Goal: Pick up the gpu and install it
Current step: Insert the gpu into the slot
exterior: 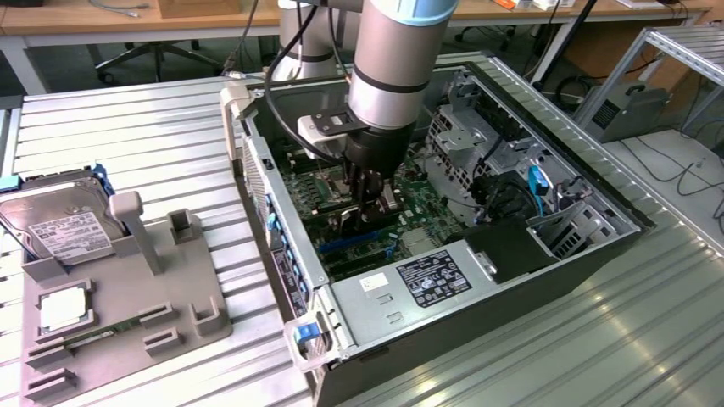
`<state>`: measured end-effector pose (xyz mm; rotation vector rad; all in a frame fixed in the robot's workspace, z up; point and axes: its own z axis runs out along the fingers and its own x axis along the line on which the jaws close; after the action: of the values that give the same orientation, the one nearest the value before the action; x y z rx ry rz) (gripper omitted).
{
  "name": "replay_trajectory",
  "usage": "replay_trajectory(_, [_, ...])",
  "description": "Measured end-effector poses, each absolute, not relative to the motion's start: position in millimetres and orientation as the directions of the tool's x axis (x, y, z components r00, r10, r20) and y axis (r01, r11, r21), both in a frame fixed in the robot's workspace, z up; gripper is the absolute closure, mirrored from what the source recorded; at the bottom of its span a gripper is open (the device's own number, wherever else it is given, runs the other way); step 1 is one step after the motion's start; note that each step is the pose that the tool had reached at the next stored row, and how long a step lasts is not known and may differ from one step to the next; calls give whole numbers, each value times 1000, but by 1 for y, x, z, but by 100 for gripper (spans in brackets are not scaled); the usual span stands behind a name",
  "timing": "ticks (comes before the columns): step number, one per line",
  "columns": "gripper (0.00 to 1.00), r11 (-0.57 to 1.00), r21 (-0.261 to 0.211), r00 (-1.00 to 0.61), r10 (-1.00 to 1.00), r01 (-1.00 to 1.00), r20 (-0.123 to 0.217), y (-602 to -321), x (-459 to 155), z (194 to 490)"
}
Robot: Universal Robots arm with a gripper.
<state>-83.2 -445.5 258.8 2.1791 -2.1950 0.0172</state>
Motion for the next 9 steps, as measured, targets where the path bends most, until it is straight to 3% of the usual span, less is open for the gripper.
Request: replay_trajectory(9, [73, 8, 29, -7, -999, -1000, 42, -446, -83, 258])
